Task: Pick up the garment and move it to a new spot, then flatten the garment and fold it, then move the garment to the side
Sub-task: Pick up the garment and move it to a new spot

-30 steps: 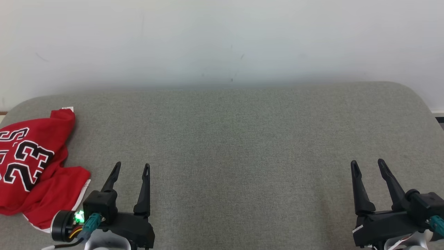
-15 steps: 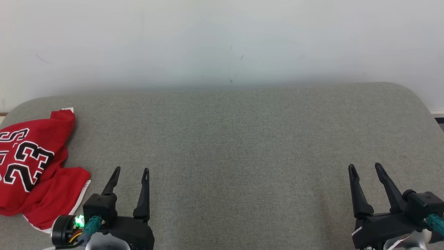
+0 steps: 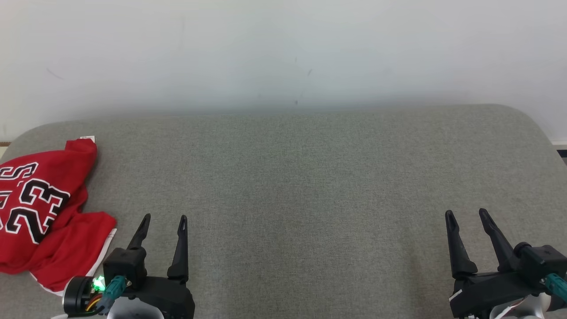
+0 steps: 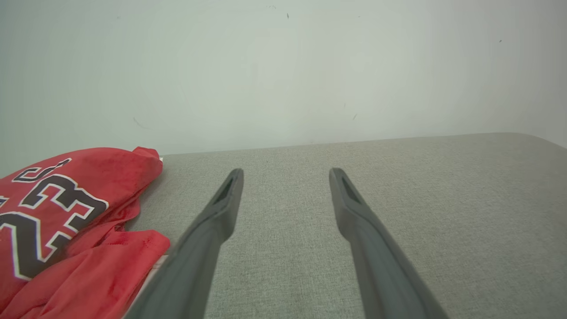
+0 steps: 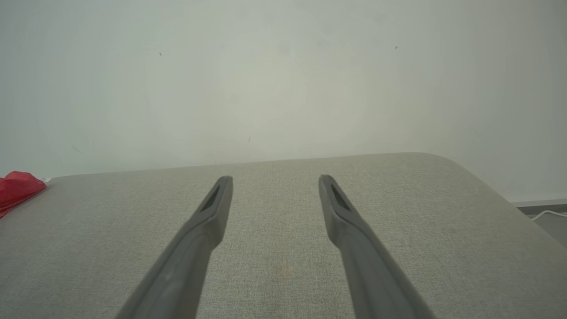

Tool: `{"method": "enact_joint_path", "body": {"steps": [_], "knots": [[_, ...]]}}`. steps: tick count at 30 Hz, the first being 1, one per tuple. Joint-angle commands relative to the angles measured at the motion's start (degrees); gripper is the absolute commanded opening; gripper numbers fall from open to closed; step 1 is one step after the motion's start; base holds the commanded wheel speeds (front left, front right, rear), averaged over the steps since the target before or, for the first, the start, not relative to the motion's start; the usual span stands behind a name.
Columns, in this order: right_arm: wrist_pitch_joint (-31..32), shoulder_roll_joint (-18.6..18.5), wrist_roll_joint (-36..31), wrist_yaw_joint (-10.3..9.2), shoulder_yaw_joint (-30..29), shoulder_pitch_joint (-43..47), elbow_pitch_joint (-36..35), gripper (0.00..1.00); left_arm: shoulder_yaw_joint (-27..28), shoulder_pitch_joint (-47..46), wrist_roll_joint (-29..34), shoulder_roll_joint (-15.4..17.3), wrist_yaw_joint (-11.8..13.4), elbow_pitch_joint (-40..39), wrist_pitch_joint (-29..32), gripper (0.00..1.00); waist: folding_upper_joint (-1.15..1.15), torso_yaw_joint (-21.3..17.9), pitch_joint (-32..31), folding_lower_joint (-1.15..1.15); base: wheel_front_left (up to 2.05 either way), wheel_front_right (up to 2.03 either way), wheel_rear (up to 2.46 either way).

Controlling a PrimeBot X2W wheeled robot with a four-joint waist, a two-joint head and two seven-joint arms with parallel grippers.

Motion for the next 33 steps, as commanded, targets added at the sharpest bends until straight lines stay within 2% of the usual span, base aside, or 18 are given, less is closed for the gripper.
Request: {"method": "enact_joint_path", "body": {"steps": [1,8,15,16,20,21,25,33], "knots": [[-0.1,0.0,0.1,0.04,0.0,0.1,0.1,1.0,0.0,-0.1,-0.2,0.3,0.2,0.1,-0.2,1.0,0.0,0.1,0.0,0.0,0.0,0.0,0.0],[0.6,-0.7,0.3,0.04,1.3,-0.5,-0.5,1.0,0.1,-1.0,-0.4,0.3,0.7,-0.3,-0.6,1.0,0.0,4.1,0.5,0.0,0.0,0.0,0.0],[0.9,-0.9,0.6,0.04,3.4,-1.5,-1.5,1.0,0.9,-0.5,-0.9,0.8,1.7,-1.2,-0.9,1.0,0.0,11.4,1.3,0.0,0.0,0.0,0.0],[0.9,-0.9,0.6,0.04,3.4,-1.5,-1.5,1.0,0.9,-0.5,-0.9,0.8,1.7,-1.2,-0.9,1.0,0.0,11.4,1.3,0.0,0.0,0.0,0.0],[1.2,-1.0,0.9,0.04,4.9,-2.3,-1.6,1.0,1.8,0.3,-1.6,1.0,2.3,-1.5,-1.3,1.0,0.0,15.9,1.6,0.0,0.0,0.0,0.0],[1.2,-1.0,1.0,0.04,5.5,-2.4,-1.6,1.0,2.2,0.8,-1.9,1.1,2.7,-1.6,-1.5,1.0,0.0,18.0,1.7,0.0,0.0,0.0,0.0],[1.0,-0.6,1.3,0.04,6.4,-2.6,-1.4,1.0,2.9,1.9,-2.5,1.3,3.2,-2.0,-1.8,1.0,0.0,21.9,1.7,0.0,0.0,0.0,0.0],[1.3,-0.2,1.3,0.04,7.6,-3.2,-1.7,1.0,4.0,3.4,-3.4,1.7,4.2,-3.2,-1.9,1.0,0.0,26.2,2.0,0.0,0.0,0.0,0.0]]}}
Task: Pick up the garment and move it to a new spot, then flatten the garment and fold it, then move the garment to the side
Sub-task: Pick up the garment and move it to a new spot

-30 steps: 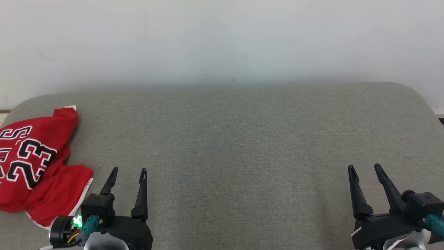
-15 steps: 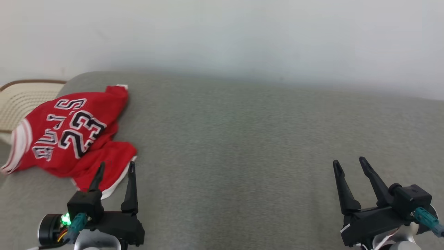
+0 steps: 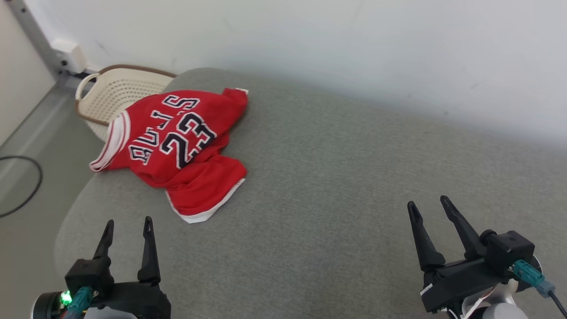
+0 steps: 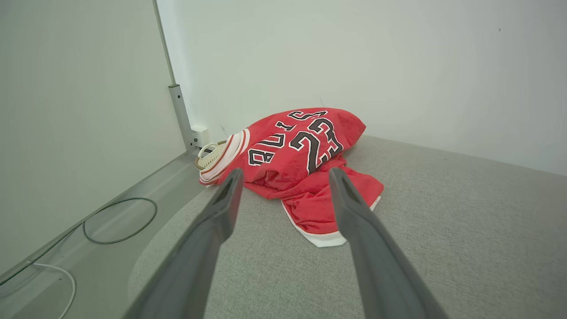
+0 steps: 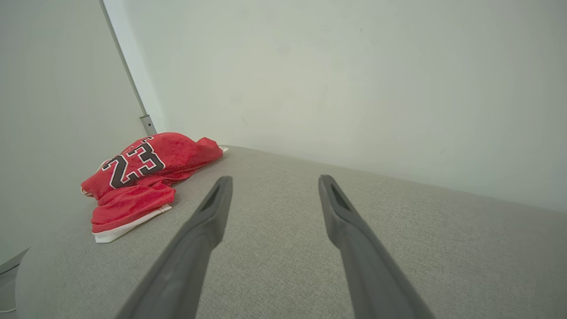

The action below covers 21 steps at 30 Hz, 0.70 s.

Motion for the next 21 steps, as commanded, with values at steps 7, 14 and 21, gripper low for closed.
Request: {"method": "enact_joint_path", "body": {"steps": [7,14,21], "knots": [[-0.1,-0.5,0.5,0.04,0.3,-0.4,0.0,1.0,0.0,1.0,-0.8,0.0,0.5,-0.6,-0.5,1.0,0.0,2.9,0.4,0.0,0.0,0.0,0.0],[-0.2,-0.7,0.5,0.04,0.5,-0.9,0.1,1.0,-0.1,0.7,-1.3,0.0,0.4,-0.6,-0.5,1.0,0.0,2.4,0.6,0.0,0.0,0.0,0.0],[-0.5,-0.6,0.5,0.04,0.3,-0.9,0.4,1.0,-0.6,0.3,-1.3,0.3,0.5,-0.5,-0.6,1.0,0.0,2.4,0.6,0.0,0.0,0.0,0.0]]}}
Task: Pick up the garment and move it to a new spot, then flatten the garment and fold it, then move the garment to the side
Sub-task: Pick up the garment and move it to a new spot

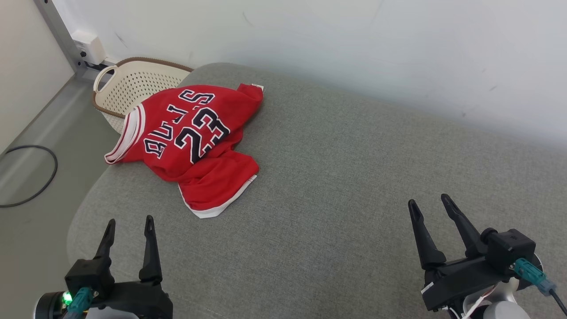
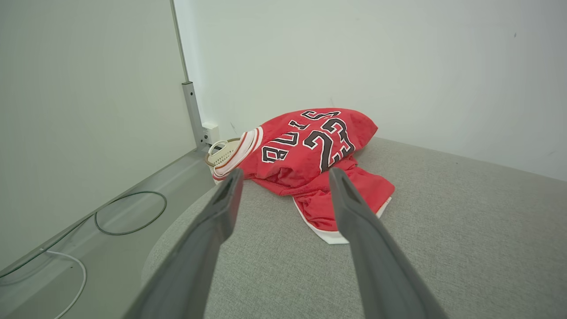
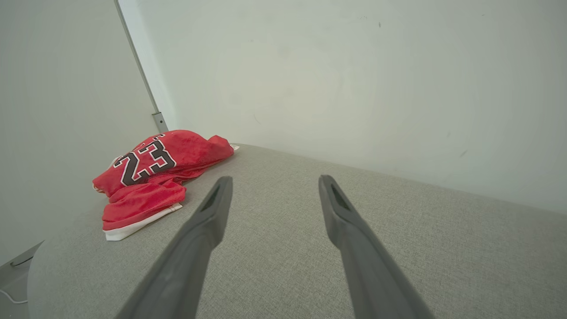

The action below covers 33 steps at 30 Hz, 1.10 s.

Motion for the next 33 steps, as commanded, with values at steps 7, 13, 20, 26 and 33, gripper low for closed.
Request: {"method": "enact_joint_path", "body": {"steps": [7,13,20,26,33], "knots": [[-0.4,0.0,0.1,0.04,0.2,-0.4,0.2,1.0,-0.4,0.2,0.0,0.4,0.4,-0.3,0.0,1.0,0.0,0.3,0.1,0.0,0.0,0.0,0.0],[-0.3,0.0,0.2,0.04,0.3,-0.4,0.1,1.0,-0.3,0.4,-0.3,0.6,0.7,-0.6,0.1,1.0,0.0,0.4,0.1,0.0,0.0,0.0,0.0],[0.3,-0.2,0.3,0.04,0.4,-0.9,-0.5,1.0,1.1,-2.9,-0.9,1.2,1.0,-3.6,-1.2,1.0,0.0,0.3,0.8,0.0,0.0,0.0,0.0],[1.1,-1.3,0.3,0.04,1.2,-1.9,-1.6,1.0,3.1,-11.8,-0.9,3.5,1.0,-6.5,0.6,1.0,0.0,-1.1,2.9,0.0,0.0,0.0,0.0],[2.5,-3.6,0.8,0.04,1.9,-3.9,-3.6,1.0,4.0,-25.3,-4.8,5.8,-2.6,5.2,6.3,1.0,0.0,-3.7,6.7,0.0,0.0,0.0,0.0]]}}
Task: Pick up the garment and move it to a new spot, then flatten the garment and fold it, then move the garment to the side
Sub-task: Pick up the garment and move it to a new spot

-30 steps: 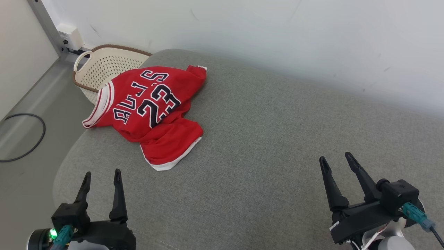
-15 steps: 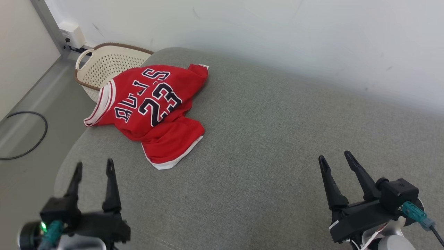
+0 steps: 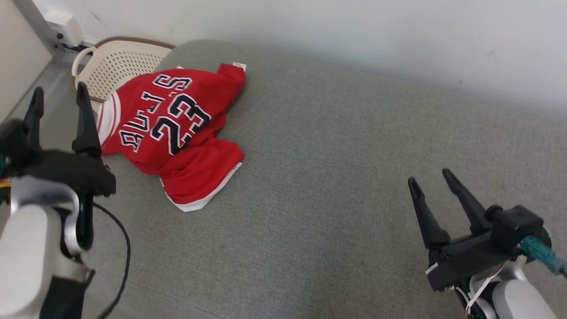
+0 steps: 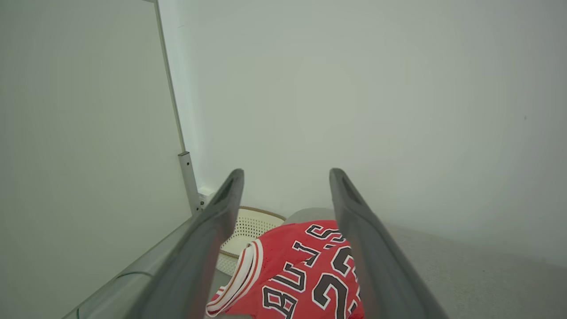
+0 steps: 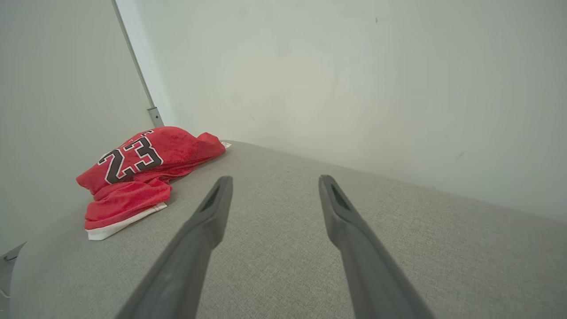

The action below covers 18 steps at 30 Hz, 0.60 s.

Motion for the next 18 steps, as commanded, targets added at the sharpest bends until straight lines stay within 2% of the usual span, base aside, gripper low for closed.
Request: {"method": "enact_joint_path", "body": {"steps": [1,10,15,18], "knots": [[0.2,-0.9,0.5,0.04,0.2,-1.2,-0.7,1.0,-0.1,-2.5,-1.1,0.2,-0.9,3.3,1.0,1.0,0.0,-2.1,2.7,0.0,0.0,0.0,0.0],[1.6,-3.9,1.4,0.04,2.0,-4.5,-2.8,1.0,-0.3,-12.6,-5.0,1.9,-5.7,28.0,6.7,1.0,0.0,-6.2,8.8,0.0,0.0,0.0,0.0],[1.9,-5.1,1.7,0.04,2.0,-5.7,-3.3,1.0,-0.2,-15.7,-6.6,2.8,-8.2,37.3,7.7,1.0,0.0,-7.8,11.4,0.0,0.0,0.0,0.0],[2.0,-5.5,1.9,0.04,1.8,-6.1,-3.6,1.0,-0.4,-16.7,-6.9,2.7,-9.1,40.0,7.3,1.0,0.0,-8.2,12.4,0.0,0.0,0.0,0.0]]}}
